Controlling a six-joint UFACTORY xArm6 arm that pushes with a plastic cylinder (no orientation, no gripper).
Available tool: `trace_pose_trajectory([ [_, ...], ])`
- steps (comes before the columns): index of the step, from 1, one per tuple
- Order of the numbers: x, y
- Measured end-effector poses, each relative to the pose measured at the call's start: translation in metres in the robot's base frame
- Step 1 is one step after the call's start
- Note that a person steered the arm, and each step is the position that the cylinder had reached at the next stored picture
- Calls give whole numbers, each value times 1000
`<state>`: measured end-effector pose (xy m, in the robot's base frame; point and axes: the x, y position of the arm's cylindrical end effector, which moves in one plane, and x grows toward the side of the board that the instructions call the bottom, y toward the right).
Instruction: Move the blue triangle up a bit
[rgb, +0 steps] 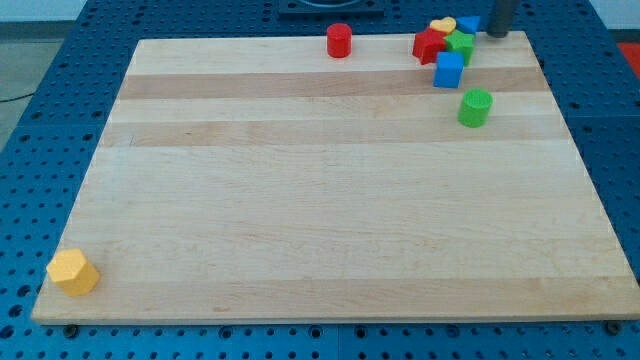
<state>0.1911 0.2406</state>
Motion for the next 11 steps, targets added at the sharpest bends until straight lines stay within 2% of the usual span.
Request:
trace_pose_trajectory([
  [3, 29, -8],
  [4, 26, -6],
  [5, 3, -6],
  [9, 3, -32],
  [11, 11, -5],
])
